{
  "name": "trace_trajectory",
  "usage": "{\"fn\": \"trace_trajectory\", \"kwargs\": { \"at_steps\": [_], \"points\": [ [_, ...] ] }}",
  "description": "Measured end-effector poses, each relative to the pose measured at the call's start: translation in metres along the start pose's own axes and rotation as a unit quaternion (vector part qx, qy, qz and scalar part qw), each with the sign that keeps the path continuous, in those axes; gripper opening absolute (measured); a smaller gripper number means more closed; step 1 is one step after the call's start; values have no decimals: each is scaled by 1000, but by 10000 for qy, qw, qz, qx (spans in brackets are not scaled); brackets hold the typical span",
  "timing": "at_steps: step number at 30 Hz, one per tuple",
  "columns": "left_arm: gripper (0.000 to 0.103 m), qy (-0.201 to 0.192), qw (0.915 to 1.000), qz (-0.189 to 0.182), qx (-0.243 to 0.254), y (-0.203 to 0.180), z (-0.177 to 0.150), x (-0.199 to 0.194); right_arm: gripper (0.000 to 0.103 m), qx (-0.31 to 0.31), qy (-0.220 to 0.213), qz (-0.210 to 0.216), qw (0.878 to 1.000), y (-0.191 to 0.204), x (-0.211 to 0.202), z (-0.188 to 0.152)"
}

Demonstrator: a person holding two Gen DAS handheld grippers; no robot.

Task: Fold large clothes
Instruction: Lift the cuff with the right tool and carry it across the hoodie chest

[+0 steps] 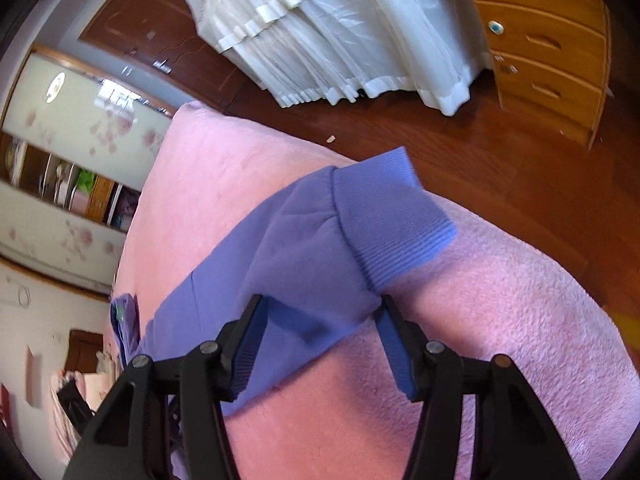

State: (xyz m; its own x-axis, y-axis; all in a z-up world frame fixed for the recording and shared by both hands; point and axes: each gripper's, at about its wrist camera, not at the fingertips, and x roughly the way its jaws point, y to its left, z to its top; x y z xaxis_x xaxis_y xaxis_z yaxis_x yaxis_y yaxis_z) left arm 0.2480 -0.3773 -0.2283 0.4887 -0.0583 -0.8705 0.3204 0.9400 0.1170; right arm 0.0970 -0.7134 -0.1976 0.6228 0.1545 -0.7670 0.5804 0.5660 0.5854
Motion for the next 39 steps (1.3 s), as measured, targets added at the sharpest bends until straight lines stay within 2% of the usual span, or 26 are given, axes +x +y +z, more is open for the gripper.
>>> {"fn": "trace_trajectory", "kwargs": {
  "at_steps": [5,8,13,18,26,30,35,39],
  "points": [
    [102,15,10000,-6,-10,2,0,-1,56,91,-78,-192,9997,0,4,9],
    [102,42,10000,-40,-11,3,-1,-3,19,-236,-69,-504,9984,9,4,8],
    [102,-63,10000,-18,19,12,0,-21,16,-906,-385,-626,9932,36,-21,6],
    [102,-265,9995,154,-44,37,0,-58,15,-1658,-731,-233,9832,97,-65,-3],
    [102,-566,9964,391,-486,117,-5,-130,15,-2940,-1281,418,9462,229,-136,-52],
    [102,-734,9929,487,-803,166,-15,-157,15,-3469,-1346,715,9255,283,-154,-85],
    [102,-893,9847,792,-1267,244,-44,-172,15,-4147,-1205,865,8978,346,-144,-141],
    [102,-729,9801,855,-1637,303,-67,-163,15,-4617,-957,751,8786,388,-101,-192]
  ]
}}
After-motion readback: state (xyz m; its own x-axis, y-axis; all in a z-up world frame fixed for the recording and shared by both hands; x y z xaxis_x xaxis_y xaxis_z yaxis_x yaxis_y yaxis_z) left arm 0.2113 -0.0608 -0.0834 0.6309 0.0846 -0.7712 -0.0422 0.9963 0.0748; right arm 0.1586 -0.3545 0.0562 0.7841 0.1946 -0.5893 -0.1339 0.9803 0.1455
